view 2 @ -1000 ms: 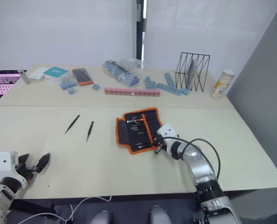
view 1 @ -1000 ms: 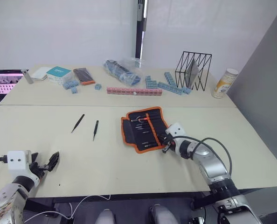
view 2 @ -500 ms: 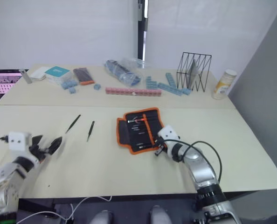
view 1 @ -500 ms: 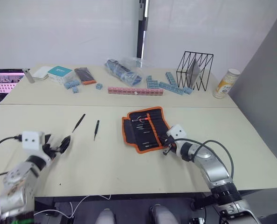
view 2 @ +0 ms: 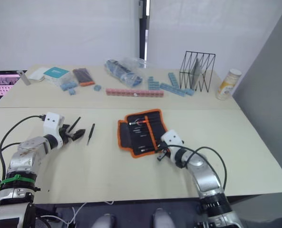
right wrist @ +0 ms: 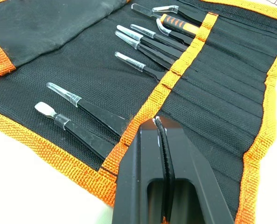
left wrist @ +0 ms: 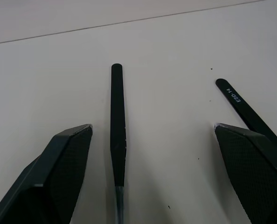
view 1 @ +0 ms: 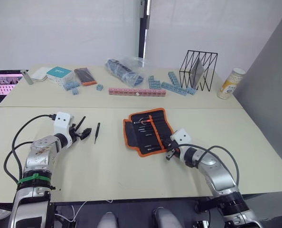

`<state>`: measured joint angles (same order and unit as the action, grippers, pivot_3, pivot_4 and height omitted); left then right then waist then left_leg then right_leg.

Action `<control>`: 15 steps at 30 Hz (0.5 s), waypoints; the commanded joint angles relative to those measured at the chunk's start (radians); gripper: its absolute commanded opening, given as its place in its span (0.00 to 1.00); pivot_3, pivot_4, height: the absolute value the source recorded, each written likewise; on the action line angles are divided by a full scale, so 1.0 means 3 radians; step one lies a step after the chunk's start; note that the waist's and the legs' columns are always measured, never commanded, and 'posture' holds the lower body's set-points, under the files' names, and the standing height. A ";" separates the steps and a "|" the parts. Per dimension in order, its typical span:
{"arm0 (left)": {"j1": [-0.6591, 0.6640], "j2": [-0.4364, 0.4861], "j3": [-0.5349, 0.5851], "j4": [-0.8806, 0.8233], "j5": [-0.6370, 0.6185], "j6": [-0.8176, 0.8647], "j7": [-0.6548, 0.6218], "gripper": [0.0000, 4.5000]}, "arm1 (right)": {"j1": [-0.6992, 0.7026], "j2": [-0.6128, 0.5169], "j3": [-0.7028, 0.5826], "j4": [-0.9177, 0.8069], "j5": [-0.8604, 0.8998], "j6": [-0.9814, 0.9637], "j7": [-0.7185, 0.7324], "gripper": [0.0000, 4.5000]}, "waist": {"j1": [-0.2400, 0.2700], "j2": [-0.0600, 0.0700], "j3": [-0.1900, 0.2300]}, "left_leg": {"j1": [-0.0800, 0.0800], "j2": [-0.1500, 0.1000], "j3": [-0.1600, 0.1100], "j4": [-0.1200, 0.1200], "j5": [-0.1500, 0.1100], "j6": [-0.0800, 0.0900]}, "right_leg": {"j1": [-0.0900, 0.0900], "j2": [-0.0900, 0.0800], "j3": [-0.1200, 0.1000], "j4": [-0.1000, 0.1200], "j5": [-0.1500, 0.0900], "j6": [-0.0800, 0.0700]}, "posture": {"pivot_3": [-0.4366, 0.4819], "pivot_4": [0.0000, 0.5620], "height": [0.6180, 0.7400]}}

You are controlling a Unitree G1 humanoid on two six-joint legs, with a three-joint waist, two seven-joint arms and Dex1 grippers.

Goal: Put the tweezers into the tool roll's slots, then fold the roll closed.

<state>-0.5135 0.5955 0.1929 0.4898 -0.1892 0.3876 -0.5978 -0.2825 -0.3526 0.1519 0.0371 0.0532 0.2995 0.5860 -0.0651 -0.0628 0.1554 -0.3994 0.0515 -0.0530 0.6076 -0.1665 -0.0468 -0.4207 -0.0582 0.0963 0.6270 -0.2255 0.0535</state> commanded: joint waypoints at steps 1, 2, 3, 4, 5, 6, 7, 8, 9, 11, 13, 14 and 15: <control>-0.0028 0.0059 -0.0007 -0.0018 0.0027 0.0117 0.0047 0.87 | 0.0146 -0.0020 0.0044 0.0147 -0.0047 0.0211 -0.0031 0.00 | 0.0000 0.0001 0.0000 | 0.0000 0.0000 0.0000 0.0001 0.0000 0.0000 | 0.0000 0.0000 0.0000 0.0000 0.0000 0.0000 | 0.48 0.27 0.97; -0.0031 0.0065 -0.0006 0.0006 0.0035 0.0122 0.0051 0.80 | 0.0148 -0.0020 0.0043 0.0146 -0.0048 0.0211 -0.0034 0.00 | 0.0001 0.0001 0.0000 | 0.0000 0.0000 0.0000 0.0001 0.0000 0.0000 | 0.0000 0.0000 0.0000 0.0000 0.0000 0.0000 | 0.48 0.27 0.97; -0.0039 0.0071 -0.0014 0.0047 0.0049 0.0131 0.0063 0.74 | 0.0146 -0.0019 0.0043 0.0145 -0.0049 0.0212 -0.0037 0.00 | 0.0001 0.0001 0.0000 | 0.0001 0.0000 0.0000 0.0001 0.0000 -0.0001 | 0.0001 0.0000 0.0000 0.0000 0.0000 0.0000 | 0.48 0.27 0.97; -0.0045 0.0075 -0.0025 0.0078 0.0060 0.0133 0.0064 0.66 | 0.0142 -0.0017 0.0044 0.0146 -0.0048 0.0215 -0.0040 0.00 | 0.0002 0.0002 0.0000 | 0.0001 0.0000 0.0000 0.0001 -0.0001 -0.0001 | 0.0001 0.0000 0.0000 0.0000 0.0000 -0.0001 | 0.48 0.27 0.97; -0.0049 0.0076 -0.0032 0.0097 0.0069 0.0135 0.0067 0.59 | 0.0139 -0.0016 0.0045 0.0146 -0.0048 0.0217 -0.0042 0.00 | 0.0002 0.0002 0.0000 | 0.0001 0.0000 0.0000 0.0001 -0.0001 -0.0001 | 0.0001 0.0000 0.0000 0.0000 0.0000 -0.0001 | 0.48 0.27 0.97; -0.0055 0.0069 -0.0030 0.0109 0.0064 0.0148 0.0071 0.52 | 0.0132 -0.0015 0.0047 0.0150 -0.0049 0.0216 -0.0043 0.00 | 0.0004 0.0002 0.0000 | 0.0001 0.0000 0.0000 0.0001 -0.0001 -0.0001 | 0.0001 0.0000 0.0000 0.0000 0.0000 -0.0001 | 0.48 0.27 0.97; -0.0075 0.0051 -0.0005 0.0146 0.0057 0.0151 0.0114 0.42 | 0.0122 -0.0014 0.0047 0.0155 -0.0050 0.0215 -0.0043 0.00 | 0.0005 0.0002 0.0000 | 0.0001 0.0000 0.0001 0.0001 -0.0001 -0.0002 | 0.0001 -0.0001 0.0000 -0.0001 0.0000 -0.0001 | 0.48 0.27 0.97; -0.0099 0.0038 0.0019 0.0189 0.0050 0.0148 0.0145 0.36 | 0.0112 -0.0014 0.0047 0.0159 -0.0050 0.0215 -0.0043 0.00 | 0.0006 0.0002 -0.0001 | 0.0002 0.0000 0.0000 0.0001 -0.0001 -0.0001 | 0.0002 -0.0001 0.0000 -0.0001 0.0000 -0.0001 | 0.48 0.27 0.97; -0.0114 0.0033 0.0032 0.0222 0.0048 0.0138 0.0163 0.30 | 0.0107 -0.0016 0.0046 0.0160 -0.0051 0.0213 -0.0043 0.00 | 0.0007 0.0003 -0.0001 | 0.0002 0.0000 0.0001 0.0001 -0.0001 -0.0002 | 0.0002 -0.0001 0.0000 -0.0001 0.0000 -0.0001 | 0.48 0.27 0.97; -0.0143 0.0035 0.0054 0.0272 0.0048 0.0089 0.0186 0.16 | 0.0108 -0.0029 0.0040 0.0146 -0.0059 0.0206 -0.0050 0.00 | 0.0008 0.0003 -0.0001 | 0.0002 0.0000 0.0001 0.0001 -0.0001 -0.0002 | 0.0002 -0.0001 0.0000 -0.0001 0.0000 -0.0001 | 0.48 0.27 0.97; -0.0167 0.0037 0.0079 0.0284 0.0029 0.0055 0.0182 0.01 | 0.0121 -0.0040 0.0014 0.0115 -0.0060 0.0182 -0.0073 0.00 | 0.0009 0.0003 -0.0001 | 0.0003 0.0000 0.0001 0.0002 -0.0001 -0.0002 | 0.0002 -0.0001 0.0000 -0.0001 0.0000 0.0000 | 0.48 0.27 0.97; -0.0178 0.0036 0.0096 0.0276 0.0011 0.0035 0.0173 0.01 | 0.0137 -0.0052 -0.0009 0.0068 -0.0046 0.0174 -0.0077 0.00 | 0.0009 0.0003 -0.0001 | 0.0003 0.0000 0.0001 0.0002 -0.0002 -0.0003 | 0.0002 -0.0001 0.0000 -0.0001 0.0000 -0.0001 | 0.48 0.27 0.97; -0.0186 0.0038 0.0106 0.0268 -0.0001 0.0001 0.0158 0.01 | 0.0154 -0.0059 -0.0036 0.0004 -0.0024 0.0183 -0.0080 0.00 | 0.0014 0.0004 0.0000 | 0.0002 0.0000 0.0001 0.0002 -0.0002 -0.0004 | 0.0002 -0.0001 0.0000 -0.0001 0.0000 0.0000 | 0.48 0.27 0.97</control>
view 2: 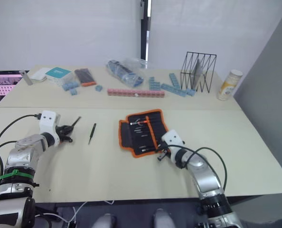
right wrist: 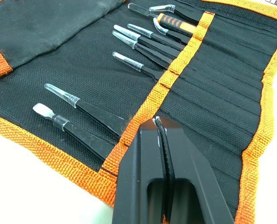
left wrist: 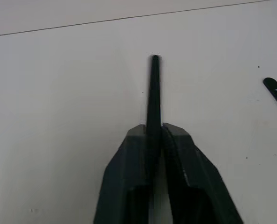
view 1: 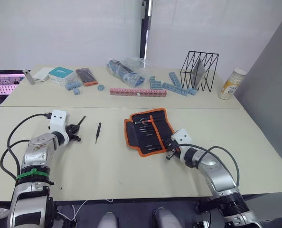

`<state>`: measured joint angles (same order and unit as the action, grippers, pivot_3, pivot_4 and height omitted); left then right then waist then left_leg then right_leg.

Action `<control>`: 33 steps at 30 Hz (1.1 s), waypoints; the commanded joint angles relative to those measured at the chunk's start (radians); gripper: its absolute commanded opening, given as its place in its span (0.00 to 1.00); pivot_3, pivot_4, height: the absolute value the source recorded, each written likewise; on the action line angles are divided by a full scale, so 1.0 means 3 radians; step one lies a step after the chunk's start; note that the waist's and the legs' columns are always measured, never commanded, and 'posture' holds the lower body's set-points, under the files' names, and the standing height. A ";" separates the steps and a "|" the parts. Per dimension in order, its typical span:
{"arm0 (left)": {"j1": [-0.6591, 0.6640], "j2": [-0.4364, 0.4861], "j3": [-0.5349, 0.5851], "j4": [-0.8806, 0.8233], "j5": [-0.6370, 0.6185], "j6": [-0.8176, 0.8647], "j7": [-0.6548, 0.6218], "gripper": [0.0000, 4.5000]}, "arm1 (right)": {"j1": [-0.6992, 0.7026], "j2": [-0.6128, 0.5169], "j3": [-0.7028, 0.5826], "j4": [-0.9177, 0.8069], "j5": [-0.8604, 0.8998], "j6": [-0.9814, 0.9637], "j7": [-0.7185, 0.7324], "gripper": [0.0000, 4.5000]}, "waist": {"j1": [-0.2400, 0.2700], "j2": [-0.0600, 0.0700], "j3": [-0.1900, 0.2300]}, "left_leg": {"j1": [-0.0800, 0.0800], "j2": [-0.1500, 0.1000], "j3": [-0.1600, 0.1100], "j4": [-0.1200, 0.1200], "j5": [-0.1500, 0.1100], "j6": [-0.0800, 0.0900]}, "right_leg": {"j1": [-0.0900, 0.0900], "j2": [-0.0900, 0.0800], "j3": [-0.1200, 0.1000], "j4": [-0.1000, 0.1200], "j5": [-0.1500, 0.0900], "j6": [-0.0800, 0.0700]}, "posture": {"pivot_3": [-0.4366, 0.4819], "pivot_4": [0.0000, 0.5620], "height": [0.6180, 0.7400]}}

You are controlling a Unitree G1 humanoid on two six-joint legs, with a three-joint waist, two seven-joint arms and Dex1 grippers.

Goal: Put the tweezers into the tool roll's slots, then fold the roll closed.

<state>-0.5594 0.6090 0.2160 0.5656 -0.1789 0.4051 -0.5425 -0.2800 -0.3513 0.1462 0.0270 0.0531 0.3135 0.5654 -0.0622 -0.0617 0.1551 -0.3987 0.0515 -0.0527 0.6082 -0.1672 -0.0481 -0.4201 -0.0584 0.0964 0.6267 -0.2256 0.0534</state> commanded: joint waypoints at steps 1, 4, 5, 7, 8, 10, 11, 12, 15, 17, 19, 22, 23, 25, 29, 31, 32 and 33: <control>-0.0037 -0.0002 0.0029 0.0007 -0.0040 -0.0100 -0.0044 0.01 | 0.0156 -0.0056 -0.0050 -0.0026 0.0015 0.0166 -0.0016 0.00 | 0.0009 0.0001 0.0001 | -0.0001 0.0000 0.0000 0.0000 0.0000 0.0000 | -0.0001 0.0000 0.0000 0.0000 0.0000 0.0000 | 0.48 0.27 0.97; -0.0030 0.0002 0.0030 -0.0105 -0.0104 -0.0257 -0.0210 0.01 | 0.0138 -0.0003 -0.0168 -0.0301 0.0178 0.0324 -0.0038 0.00 | 0.0027 0.0005 0.0003 | -0.0006 0.0000 0.0000 0.0000 0.0000 0.0000 | -0.0004 0.0000 0.0000 0.0000 0.0000 0.0000 | 0.48 0.27 0.97; -0.0036 0.0007 0.0023 -0.0124 -0.0109 -0.0285 -0.0239 0.01 | 0.0130 -0.0010 -0.0177 -0.0374 0.0193 0.0369 -0.0044 0.00 | 0.0037 0.0007 0.0005 | -0.0011 0.0000 0.0000 0.0000 0.0001 0.0001 | -0.0009 0.0000 0.0000 0.0000 0.0000 0.0000 | 0.48 0.27 0.97; -0.0078 0.0002 0.0027 -0.0147 -0.0148 -0.0312 -0.0309 0.01 | 0.0120 -0.0034 -0.0164 -0.0510 0.0189 0.0462 -0.0055 0.00 | 0.0055 0.0010 0.0007 | -0.0020 -0.0001 -0.0002 0.0000 0.0002 0.0004 | -0.0016 0.0000 0.0000 0.0000 0.0002 0.0003 | 0.48 0.27 0.97; -0.0100 0.0002 0.0014 -0.0165 -0.0156 -0.0316 -0.0351 0.01 | 0.0117 -0.0035 -0.0163 -0.0568 0.0192 0.0511 -0.0066 0.00 | 0.0057 0.0013 0.0009 | -0.0021 -0.0001 -0.0002 -0.0001 0.0002 0.0004 | -0.0017 0.0000 0.0000 0.0000 0.0002 0.0003 | 0.48 0.27 0.97; -0.0172 -0.0006 -0.0062 -0.0230 -0.0149 -0.0313 -0.0457 0.01 | 0.0136 -0.0024 -0.0160 -0.0652 0.0198 0.0585 -0.0093 0.00 | 0.0061 0.0016 0.0014 | -0.0025 -0.0001 -0.0002 -0.0001 0.0002 0.0003 | -0.0019 0.0000 0.0000 -0.0001 0.0008 0.0014 | 0.48 0.27 0.97; -0.0206 -0.0013 -0.0093 -0.0253 -0.0138 -0.0319 -0.0493 0.01 | 0.0155 -0.0014 -0.0162 -0.0671 0.0198 0.0605 -0.0111 0.00 | 0.0062 0.0017 0.0015 | -0.0027 -0.0001 -0.0003 -0.0002 0.0002 0.0003 | -0.0021 0.0001 -0.0001 -0.0001 0.0011 0.0019 | 0.48 0.27 0.97; -0.0241 -0.0021 -0.0125 -0.0268 -0.0123 -0.0334 -0.0520 0.01 | 0.0178 -0.0004 -0.0164 -0.0680 0.0196 0.0617 -0.0132 0.00 | 0.0065 0.0017 0.0015 | -0.0030 -0.0001 -0.0003 -0.0002 0.0002 0.0003 | -0.0024 0.0001 -0.0001 -0.0002 0.0011 0.0020 | 0.48 0.27 0.97; -0.0397 -0.0075 -0.0253 -0.0286 -0.0071 -0.0354 -0.0589 0.01 | 0.0257 0.0016 -0.0132 -0.0648 0.0143 0.0588 -0.0204 0.00 | 0.0075 0.0017 0.0015 | -0.0032 -0.0002 -0.0004 -0.0002 0.0001 0.0001 | -0.0022 0.0001 -0.0001 -0.0005 0.0011 0.0023 | 0.48 0.27 0.97; -0.0497 -0.0111 -0.0346 -0.0320 -0.0075 -0.0333 -0.0689 0.01 | 0.0272 0.0046 -0.0147 -0.0659 0.0149 0.0583 -0.0252 0.00 | 0.0074 0.0017 0.0015 | -0.0031 -0.0003 -0.0004 -0.0001 0.0000 0.0001 | -0.0020 0.0000 -0.0001 -0.0006 0.0011 0.0024 | 0.48 0.27 0.97; -0.0606 -0.0151 -0.0460 -0.0390 -0.0122 -0.0207 -0.0868 0.01 | 0.0281 0.0051 -0.0148 -0.0673 0.0150 0.0589 -0.0275 0.00 | 0.0070 0.0017 0.0015 | -0.0031 -0.0003 -0.0004 -0.0001 0.0000 0.0000 | -0.0020 0.0000 -0.0001 -0.0006 0.0011 0.0024 | 0.48 0.27 0.97; -0.0711 -0.0173 -0.0695 -0.0552 -0.0151 -0.0026 -0.1211 0.01 | 0.0305 0.0044 -0.0138 -0.0683 0.0134 0.0583 -0.0304 0.00 | 0.0066 0.0017 0.0015 | -0.0031 -0.0003 -0.0004 -0.0001 0.0000 0.0001 | -0.0020 0.0001 -0.0001 -0.0006 0.0011 0.0024 | 0.48 0.27 0.97; -0.0744 -0.0180 -0.0802 -0.0620 -0.0142 0.0033 -0.1338 0.01 | 0.0314 0.0044 -0.0135 -0.0685 0.0129 0.0578 -0.0317 0.00 | 0.0065 0.0017 0.0015 | -0.0031 -0.0003 -0.0004 -0.0001 0.0000 0.0001 | -0.0020 0.0001 -0.0001 -0.0006 0.0011 0.0024 | 0.48 0.27 0.97; -0.0815 -0.0207 -0.0992 -0.0692 -0.0060 -0.0023 -0.1504 0.01 | 0.0330 0.0050 -0.0119 -0.0689 0.0116 0.0571 -0.0342 0.00 | 0.0066 0.0017 0.0015 | -0.0031 -0.0003 -0.0004 -0.0001 0.0000 0.0001 | -0.0019 0.0001 0.0000 -0.0007 0.0011 0.0024 | 0.48 0.27 0.97; -0.1029 -0.0333 -0.1446 -0.0594 0.0177 -0.0348 -0.1872 0.01 | 0.0342 0.0067 -0.0095 -0.0694 0.0092 0.0574 -0.0386 0.00 | 0.0074 0.0018 0.0016 | -0.0031 -0.0004 -0.0005 0.0000 0.0000 0.0001 | -0.0018 0.0001 0.0000 -0.0007 0.0010 0.0024 | 0.48 0.27 0.97; -0.1190 -0.0466 -0.1626 -0.0489 0.0252 -0.0358 -0.2007 0.01 | 0.0375 0.0068 -0.0097 -0.0729 0.0087 0.0583 -0.0411 0.00 | 0.0076 0.0017 0.0016 | -0.0033 -0.0005 -0.0005 0.0004 0.0000 0.0001 | -0.0018 0.0001 0.0000 -0.0007 0.0005 0.0016 | 0.48 0.27 0.97; -0.1251 -0.0514 -0.1705 -0.0428 0.0304 -0.0364 -0.2063 0.01 | 0.0393 0.0074 -0.0096 -0.0746 0.0085 0.0587 -0.0428 0.00 | 0.0078 0.0017 0.0016 | -0.0034 -0.0005 -0.0006 0.0005 0.0000 0.0001 | -0.0018 0.0001 0.0000 -0.0007 0.0004 0.0014 | 0.48 0.27 0.97; -0.1293 -0.0543 -0.1755 -0.0379 0.0339 -0.0373 -0.2104 0.01 | 0.0405 0.0081 -0.0094 -0.0757 0.0083 0.0590 -0.0441 0.00 | 0.0074 0.0018 0.0016 | -0.0035 -0.0006 -0.0007 0.0006 0.0000 0.0001 | -0.0018 0.0001 0.0001 -0.0007 0.0002 0.0012 | 0.48 0.27 0.97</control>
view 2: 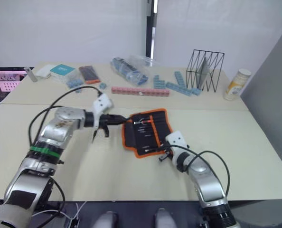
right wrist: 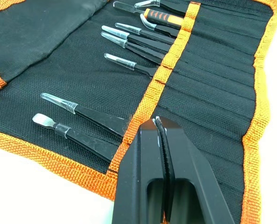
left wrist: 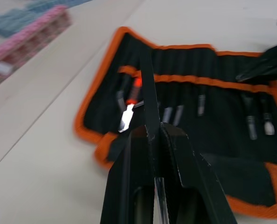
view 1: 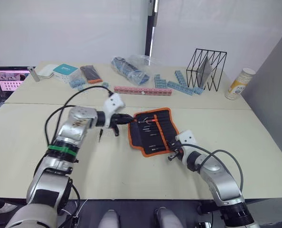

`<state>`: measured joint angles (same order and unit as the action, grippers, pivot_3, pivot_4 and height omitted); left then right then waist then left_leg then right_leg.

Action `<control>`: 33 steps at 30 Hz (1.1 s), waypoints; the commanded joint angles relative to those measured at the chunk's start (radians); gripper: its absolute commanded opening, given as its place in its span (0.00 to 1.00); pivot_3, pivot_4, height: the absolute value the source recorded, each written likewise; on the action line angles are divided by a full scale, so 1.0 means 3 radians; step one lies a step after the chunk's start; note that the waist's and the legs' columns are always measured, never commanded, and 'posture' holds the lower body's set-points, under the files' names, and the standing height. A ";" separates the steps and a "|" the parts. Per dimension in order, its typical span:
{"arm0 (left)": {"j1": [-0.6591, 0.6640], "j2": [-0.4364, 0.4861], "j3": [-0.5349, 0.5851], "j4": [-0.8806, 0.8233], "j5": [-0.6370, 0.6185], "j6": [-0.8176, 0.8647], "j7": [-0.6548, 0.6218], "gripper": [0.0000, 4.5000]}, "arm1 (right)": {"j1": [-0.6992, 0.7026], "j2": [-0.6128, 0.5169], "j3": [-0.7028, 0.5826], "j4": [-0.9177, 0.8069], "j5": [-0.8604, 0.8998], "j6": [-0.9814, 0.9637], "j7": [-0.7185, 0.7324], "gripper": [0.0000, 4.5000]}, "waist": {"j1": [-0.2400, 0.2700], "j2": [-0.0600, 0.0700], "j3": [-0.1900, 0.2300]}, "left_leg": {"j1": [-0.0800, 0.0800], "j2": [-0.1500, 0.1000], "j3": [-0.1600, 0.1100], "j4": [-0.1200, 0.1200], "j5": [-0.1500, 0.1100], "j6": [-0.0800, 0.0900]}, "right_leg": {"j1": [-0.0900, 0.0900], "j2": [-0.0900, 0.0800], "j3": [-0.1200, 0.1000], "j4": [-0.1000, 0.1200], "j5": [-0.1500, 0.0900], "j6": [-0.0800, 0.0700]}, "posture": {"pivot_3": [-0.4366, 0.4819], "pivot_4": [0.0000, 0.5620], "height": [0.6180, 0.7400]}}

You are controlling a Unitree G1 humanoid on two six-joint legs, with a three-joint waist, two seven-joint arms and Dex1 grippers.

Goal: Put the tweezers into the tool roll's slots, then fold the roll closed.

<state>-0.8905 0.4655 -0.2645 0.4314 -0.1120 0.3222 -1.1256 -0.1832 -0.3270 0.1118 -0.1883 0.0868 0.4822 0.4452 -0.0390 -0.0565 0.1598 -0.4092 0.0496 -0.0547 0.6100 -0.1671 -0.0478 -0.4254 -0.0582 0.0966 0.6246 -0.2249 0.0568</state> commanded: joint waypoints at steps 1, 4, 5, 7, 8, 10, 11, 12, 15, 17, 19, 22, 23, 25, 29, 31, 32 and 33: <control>-0.0240 -0.0109 -0.0204 0.0156 0.0159 -0.0102 -0.0185 0.01 | 0.0098 0.0005 0.0022 -0.0051 -0.0033 0.0030 -0.0052 0.00 | -0.0008 0.0000 0.0000 | 0.0000 0.0000 0.0000 0.0000 0.0000 0.0000 | 0.0000 0.0000 0.0001 0.0000 -0.0001 -0.0002 | 0.48 0.27 0.97; -0.0380 -0.0229 -0.0376 0.0463 0.0322 -0.0221 -0.0251 0.01 | 0.0125 0.0023 0.0026 -0.0073 -0.0036 0.0043 -0.0086 0.00 | -0.0028 0.0001 0.0000 | 0.0001 0.0000 0.0000 -0.0002 0.0000 0.0001 | 0.0000 0.0000 0.0001 0.0001 -0.0001 -0.0001 | 0.48 0.27 0.97; -0.0409 -0.0250 -0.0401 0.0541 0.0361 -0.0266 -0.0261 0.01 | 0.0124 0.0030 0.0032 -0.0072 -0.0040 0.0044 -0.0094 0.00 | -0.0030 0.0002 0.0000 | 0.0002 0.0000 -0.0001 -0.0002 0.0000 0.0001 | 0.0000 0.0001 0.0001 0.0001 -0.0001 0.0000 | 0.48 0.27 0.97; -0.0499 -0.0348 -0.0425 0.0763 0.0415 -0.0334 -0.0262 0.01 | 0.0124 0.0041 0.0030 -0.0083 -0.0042 0.0053 -0.0115 0.00 | -0.0029 0.0002 0.0001 | 0.0003 0.0000 -0.0001 -0.0002 0.0000 0.0001 | 0.0000 0.0001 0.0001 0.0002 -0.0001 0.0001 | 0.48 0.27 0.97; -0.0532 -0.0384 -0.0423 0.0853 0.0434 -0.0357 -0.0268 0.01 | 0.0122 0.0048 0.0029 -0.0089 -0.0043 0.0060 -0.0127 0.00 | -0.0026 0.0002 0.0001 | 0.0002 0.0000 -0.0001 -0.0001 0.0000 0.0001 | 0.0000 0.0001 0.0001 0.0002 0.0000 0.0003 | 0.48 0.27 0.97; -0.0573 -0.0449 -0.0478 0.1016 0.0523 -0.0455 -0.0300 0.01 | 0.0132 0.0047 0.0017 -0.0111 -0.0038 0.0072 -0.0145 0.00 | -0.0022 0.0003 0.0001 | 0.0000 0.0000 -0.0002 0.0001 0.0000 0.0001 | 0.0000 0.0001 0.0001 0.0001 0.0001 0.0004 | 0.48 0.27 0.97; -0.0583 -0.0471 -0.0492 0.1079 0.0559 -0.0502 -0.0308 0.01 | 0.0138 0.0046 0.0015 -0.0115 -0.0037 0.0074 -0.0151 0.00 | -0.0020 0.0003 0.0001 | -0.0001 -0.0001 -0.0002 0.0002 0.0000 0.0001 | 0.0000 0.0001 0.0001 0.0001 0.0001 0.0004 | 0.48 0.27 0.97; -0.0593 -0.0496 -0.0502 0.1143 0.0601 -0.0543 -0.0299 0.01 | 0.0147 0.0042 0.0013 -0.0118 -0.0037 0.0075 -0.0155 0.00 | -0.0019 0.0003 0.0001 | -0.0001 -0.0001 -0.0002 0.0002 0.0000 0.0001 | 0.0000 0.0001 0.0001 0.0001 0.0001 0.0004 | 0.48 0.27 0.97; -0.0615 -0.0559 -0.0500 0.1294 0.0674 -0.0660 -0.0294 0.01 | 0.0163 0.0040 0.0019 -0.0123 -0.0039 0.0081 -0.0167 0.00 | -0.0016 0.0003 0.0001 | -0.0002 -0.0001 -0.0003 0.0001 0.0000 0.0001 | 0.0000 0.0001 0.0001 0.0001 0.0001 0.0005 | 0.48 0.27 0.97; -0.0626 -0.0589 -0.0484 0.1340 0.0695 -0.0697 -0.0313 0.01 | 0.0164 0.0041 0.0021 -0.0125 -0.0039 0.0087 -0.0172 0.00 | -0.0016 0.0003 0.0001 | -0.0002 -0.0001 -0.0003 0.0001 0.0000 0.0001 | 0.0000 0.0001 0.0001 0.0001 0.0003 0.0010 | 0.48 0.27 0.97; -0.0631 -0.0602 -0.0474 0.1349 0.0704 -0.0704 -0.0330 0.01 | 0.0163 0.0042 0.0020 -0.0127 -0.0036 0.0095 -0.0179 0.00 | -0.0016 0.0003 0.0001 | -0.0002 -0.0001 -0.0003 0.0001 0.0000 0.0001 | 0.0000 0.0001 0.0001 0.0001 0.0006 0.0016 | 0.48 0.27 0.97; -0.0616 -0.0570 -0.0457 0.1321 0.0726 -0.0691 -0.0351 0.01 | 0.0177 0.0039 0.0025 -0.0135 -0.0033 0.0101 -0.0184 0.00 | -0.0016 0.0003 0.0001 | -0.0002 -0.0001 -0.0003 0.0001 0.0000 0.0001 | 0.0000 0.0001 0.0001 0.0002 0.0006 0.0016 | 0.48 0.27 0.97; -0.0611 -0.0549 -0.0451 0.1312 0.0734 -0.0682 -0.0354 0.01 | 0.0181 0.0039 0.0027 -0.0135 -0.0033 0.0101 -0.0185 0.00 | -0.0016 0.0003 0.0001 | -0.0002 -0.0001 -0.0004 0.0001 0.0000 0.0001 | 0.0000 0.0001 0.0001 0.0002 0.0006 0.0016 | 0.48 0.27 0.97; -0.0599 -0.0502 -0.0435 0.1289 0.0740 -0.0672 -0.0378 0.01 | 0.0182 0.0042 0.0033 -0.0128 -0.0032 0.0101 -0.0183 0.00 | -0.0018 0.0003 0.0001 | -0.0002 -0.0001 -0.0004 0.0001 0.0000 0.0001 | 0.0000 0.0001 0.0001 0.0002 0.0006 0.0016 | 0.48 0.27 0.97; -0.0543 -0.0386 -0.0427 0.1164 0.0739 -0.0606 -0.0452 0.01 | 0.0154 0.0045 0.0054 -0.0087 -0.0030 0.0097 -0.0161 0.00 | -0.0023 0.0003 0.0001 | -0.0001 -0.0001 -0.0004 0.0000 0.0000 0.0001 | 0.0000 0.0001 0.0001 0.0004 0.0006 0.0016 | 0.48 0.27 0.97; -0.0510 -0.0354 -0.0425 0.1104 0.0736 -0.0585 -0.0454 0.01 | 0.0131 0.0046 0.0064 -0.0056 -0.0032 0.0089 -0.0151 0.00 | -0.0022 0.0003 0.0002 | 0.0000 -0.0001 -0.0004 0.0000 0.0000 0.0001 | 0.0001 0.0001 0.0001 0.0004 0.0006 0.0016 | 0.48 0.27 0.97; -0.0498 -0.0346 -0.0418 0.1086 0.0742 -0.0564 -0.0427 0.01 | 0.0119 0.0049 0.0068 -0.0043 -0.0032 0.0086 -0.0147 0.00 | -0.0020 0.0003 0.0001 | 0.0000 -0.0001 -0.0004 0.0001 0.0000 0.0001 | 0.0001 0.0001 0.0001 0.0004 0.0006 0.0016 | 0.48 0.27 0.97; -0.0486 -0.0337 -0.0418 0.1073 0.0750 -0.0559 -0.0418 0.01 | 0.0106 0.0051 0.0072 -0.0030 -0.0033 0.0084 -0.0144 0.00 | -0.0019 0.0003 0.0001 | 0.0000 -0.0001 -0.0004 0.0002 0.0000 0.0001 | 0.0002 0.0001 0.0001 0.0004 0.0006 0.0016 | 0.48 0.27 0.97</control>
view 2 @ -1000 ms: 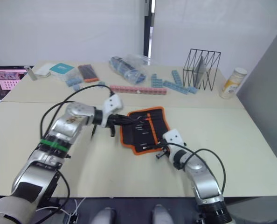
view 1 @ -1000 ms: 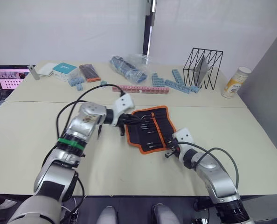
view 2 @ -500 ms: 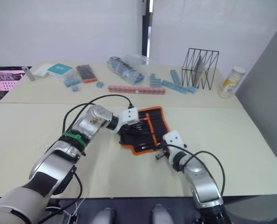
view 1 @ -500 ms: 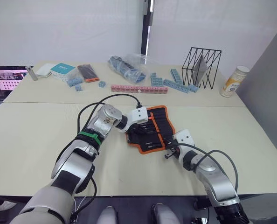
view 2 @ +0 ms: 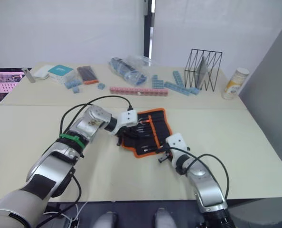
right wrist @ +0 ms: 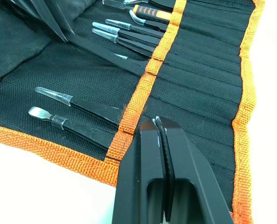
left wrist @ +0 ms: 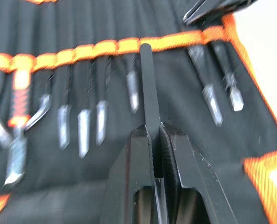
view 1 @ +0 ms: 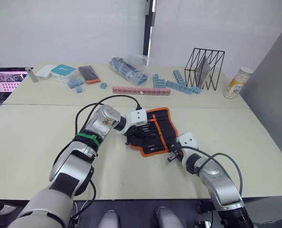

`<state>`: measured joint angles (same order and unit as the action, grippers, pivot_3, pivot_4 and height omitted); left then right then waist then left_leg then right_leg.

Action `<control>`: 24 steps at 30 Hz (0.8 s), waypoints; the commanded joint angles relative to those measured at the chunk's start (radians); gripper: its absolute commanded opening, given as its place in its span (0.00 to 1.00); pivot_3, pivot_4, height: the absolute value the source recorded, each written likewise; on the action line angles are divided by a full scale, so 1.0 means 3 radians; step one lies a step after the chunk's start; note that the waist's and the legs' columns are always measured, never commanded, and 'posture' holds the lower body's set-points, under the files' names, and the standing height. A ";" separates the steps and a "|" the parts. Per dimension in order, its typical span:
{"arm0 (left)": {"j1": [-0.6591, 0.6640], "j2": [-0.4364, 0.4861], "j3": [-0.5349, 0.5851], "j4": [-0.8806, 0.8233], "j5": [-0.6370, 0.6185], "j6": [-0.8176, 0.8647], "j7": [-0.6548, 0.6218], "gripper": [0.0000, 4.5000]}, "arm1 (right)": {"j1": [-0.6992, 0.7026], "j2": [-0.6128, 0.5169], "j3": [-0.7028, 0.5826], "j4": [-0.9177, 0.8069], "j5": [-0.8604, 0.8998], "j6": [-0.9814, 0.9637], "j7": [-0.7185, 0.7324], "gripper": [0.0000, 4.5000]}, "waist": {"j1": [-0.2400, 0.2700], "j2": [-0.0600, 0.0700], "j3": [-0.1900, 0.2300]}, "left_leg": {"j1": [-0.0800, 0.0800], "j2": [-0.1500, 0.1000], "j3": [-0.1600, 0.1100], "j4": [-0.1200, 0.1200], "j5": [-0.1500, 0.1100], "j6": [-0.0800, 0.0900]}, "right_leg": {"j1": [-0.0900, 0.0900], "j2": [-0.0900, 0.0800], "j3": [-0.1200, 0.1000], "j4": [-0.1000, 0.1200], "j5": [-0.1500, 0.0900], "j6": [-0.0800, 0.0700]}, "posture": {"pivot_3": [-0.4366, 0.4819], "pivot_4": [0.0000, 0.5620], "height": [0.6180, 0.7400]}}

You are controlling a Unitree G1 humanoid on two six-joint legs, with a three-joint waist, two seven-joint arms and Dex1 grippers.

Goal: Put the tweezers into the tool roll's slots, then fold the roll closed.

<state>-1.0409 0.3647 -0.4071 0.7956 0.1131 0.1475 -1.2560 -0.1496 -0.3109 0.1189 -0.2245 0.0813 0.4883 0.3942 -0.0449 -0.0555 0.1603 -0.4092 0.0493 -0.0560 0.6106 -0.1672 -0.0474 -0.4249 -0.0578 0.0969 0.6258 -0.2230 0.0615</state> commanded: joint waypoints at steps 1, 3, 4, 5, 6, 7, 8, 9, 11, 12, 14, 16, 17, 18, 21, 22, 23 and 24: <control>0.0028 0.0004 0.0058 -0.0155 0.0003 0.0031 0.0018 0.01 | -0.0018 -0.0001 0.0051 0.0102 -0.0014 0.0062 0.0029 0.00 | 0.0000 0.0000 0.0000 | 0.0000 0.0000 0.0000 0.0001 0.0000 0.0000 | 0.0000 0.0000 0.0000 0.0000 0.0000 0.0000 | 0.48 0.27 0.97; 0.0052 0.0001 0.0061 -0.0192 -0.0003 0.0063 0.0011 0.01 | -0.0035 0.0000 0.0055 0.0121 -0.0013 0.0058 0.0034 0.00 | -0.0003 0.0000 0.0000 | 0.0000 0.0000 0.0000 0.0001 0.0000 0.0000 | 0.0000 0.0000 0.0000 0.0000 0.0000 0.0000 | 0.48 0.27 0.97; 0.0063 -0.0002 0.0059 -0.0212 -0.0003 0.0076 0.0004 0.01 | -0.0039 -0.0001 0.0056 0.0127 -0.0012 0.0056 0.0037 0.00 | -0.0003 0.0000 0.0000 | 0.0001 0.0000 0.0000 0.0001 0.0000 0.0000 | 0.0000 0.0000 0.0000 0.0001 0.0000 0.0000 | 0.48 0.27 0.97; 0.0076 -0.0010 0.0057 -0.0232 -0.0005 0.0085 0.0001 0.01 | -0.0044 -0.0001 0.0060 0.0135 -0.0013 0.0052 0.0040 0.00 | -0.0002 0.0000 0.0000 | 0.0001 0.0000 0.0000 0.0001 0.0000 0.0000 | 0.0000 0.0000 0.0000 0.0002 0.0000 0.0000 | 0.48 0.27 0.97; 0.0085 -0.0020 0.0054 -0.0248 -0.0004 0.0095 0.0004 0.01 | -0.0045 -0.0003 0.0062 0.0140 -0.0014 0.0049 0.0044 0.00 | -0.0001 0.0000 0.0000 | 0.0001 0.0000 0.0000 0.0001 0.0000 0.0000 | 0.0000 0.0000 0.0000 0.0002 0.0000 0.0000 | 0.48 0.27 0.97; 0.0091 -0.0030 0.0050 -0.0257 -0.0001 0.0096 0.0014 0.01 | -0.0046 -0.0002 0.0064 0.0144 -0.0014 0.0046 0.0046 0.00 | -0.0002 0.0000 0.0000 | 0.0001 0.0000 0.0000 0.0001 0.0000 0.0000 | 0.0000 0.0000 0.0000 0.0002 0.0000 0.0000 | 0.48 0.27 0.97; 0.0083 -0.0050 0.0051 -0.0240 0.0005 0.0094 0.0039 0.01 | -0.0048 -0.0002 0.0064 0.0146 -0.0014 0.0046 0.0048 0.00 | -0.0002 0.0000 0.0000 | 0.0001 0.0000 0.0000 0.0001 0.0000 0.0000 | 0.0000 0.0000 0.0000 0.0002 0.0000 0.0000 | 0.48 0.27 0.97; 0.0066 -0.0071 0.0055 -0.0207 0.0016 0.0083 0.0081 0.01 | -0.0051 -0.0001 0.0065 0.0150 -0.0015 0.0046 0.0048 0.00 | -0.0001 0.0000 0.0000 | 0.0001 0.0000 0.0000 0.0001 0.0000 0.0000 | 0.0000 0.0000 0.0000 0.0002 0.0000 0.0001 | 0.48 0.27 0.97; 0.0029 -0.0112 0.0064 -0.0119 0.0031 0.0067 0.0148 0.01 | -0.0057 0.0001 0.0070 0.0164 -0.0023 0.0042 0.0044 0.00 | 0.0000 0.0000 0.0000 | 0.0001 0.0000 0.0000 0.0001 0.0000 0.0000 | 0.0001 0.0000 0.0000 0.0002 0.0001 0.0001 | 0.48 0.27 0.97; 0.0018 -0.0127 0.0064 -0.0091 0.0033 0.0064 0.0155 0.01 | -0.0058 0.0002 0.0071 0.0168 -0.0028 0.0042 0.0040 0.00 | -0.0001 0.0000 0.0000 | 0.0002 0.0000 0.0000 0.0001 0.0000 0.0000 | 0.0002 0.0000 0.0000 0.0002 0.0001 0.0001 | 0.48 0.27 0.97; 0.0009 -0.0154 0.0049 -0.0060 0.0035 0.0049 0.0133 0.01 | -0.0060 0.0004 0.0073 0.0172 -0.0033 0.0044 0.0032 0.00 | -0.0001 0.0000 0.0000 | 0.0003 0.0000 0.0000 0.0002 0.0000 0.0000 | 0.0002 0.0000 0.0000 0.0003 0.0001 0.0001 | 0.48 0.27 0.97; 0.0004 -0.0194 0.0029 -0.0047 0.0035 0.0047 0.0110 0.01 | -0.0060 0.0006 0.0073 0.0170 -0.0034 0.0047 0.0026 0.00 | 0.0001 0.0000 0.0000 | 0.0004 0.0000 -0.0001 0.0002 0.0000 0.0000 | 0.0003 0.0001 0.0000 0.0003 0.0001 0.0001 | 0.48 0.27 0.97; -0.0001 -0.0216 0.0023 -0.0031 0.0040 0.0037 0.0116 0.01 | -0.0059 0.0007 0.0074 0.0169 -0.0035 0.0047 0.0023 0.00 | 0.0001 0.0000 0.0000 | 0.0004 0.0000 -0.0001 0.0003 0.0000 0.0000 | 0.0004 0.0001 0.0000 0.0003 0.0001 0.0001 | 0.48 0.27 0.97; -0.0008 -0.0235 0.0018 -0.0012 0.0046 0.0025 0.0120 0.01 | -0.0058 0.0008 0.0073 0.0167 -0.0035 0.0048 0.0021 0.00 | 0.0003 0.0000 0.0000 | 0.0004 0.0000 -0.0001 0.0004 0.0000 0.0000 | 0.0004 0.0001 0.0000 0.0003 0.0001 0.0001 | 0.48 0.27 0.97; -0.0020 -0.0264 0.0007 0.0028 0.0062 -0.0002 0.0099 0.01 | -0.0052 0.0007 0.0073 0.0160 -0.0036 0.0054 0.0016 0.00 | 0.0008 0.0000 0.0000 | 0.0003 0.0000 -0.0001 0.0005 0.0000 0.0000 | 0.0004 0.0001 0.0000 0.0003 0.0001 0.0001 | 0.48 0.27 0.97; -0.0022 -0.0266 -0.0001 0.0031 0.0069 -0.0010 0.0072 0.01 | -0.0050 0.0007 0.0074 0.0157 -0.0036 0.0057 0.0014 0.00 | 0.0008 0.0000 0.0000 | 0.0003 0.0000 -0.0001 0.0005 0.0000 0.0000 | 0.0004 0.0001 0.0000 0.0003 0.0001 0.0001 | 0.48 0.27 0.97; -0.0018 -0.0253 -0.0015 0.0014 0.0076 -0.0002 0.0025 0.01 | -0.0048 0.0006 0.0074 0.0153 -0.0036 0.0061 0.0012 0.00 | 0.0008 0.0000 0.0000 | 0.0003 0.0000 -0.0001 0.0005 0.0000 0.0000 | 0.0005 0.0001 0.0000 0.0003 0.0001 0.0001 | 0.48 0.27 0.97; -0.0012 -0.0231 -0.0028 -0.0007 0.0087 0.0004 -0.0019 0.01 | -0.0046 0.0006 0.0074 0.0150 -0.0035 0.0064 0.0010 0.00 | 0.0007 0.0000 0.0000 | 0.0003 0.0000 -0.0001 0.0005 0.0000 0.0000 | 0.0005 0.0001 0.0000 0.0003 0.0001 0.0001 | 0.48 0.27 0.97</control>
<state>-1.0223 0.3056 -0.3988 0.8083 0.1343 0.1674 -1.2232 -0.1782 -0.3104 0.1261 -0.1927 0.0782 0.4858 0.3942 -0.0427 -0.0555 0.1602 -0.4082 0.0492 -0.0563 0.6120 -0.1671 -0.0473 -0.4234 -0.0576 0.0969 0.6267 -0.2228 0.0619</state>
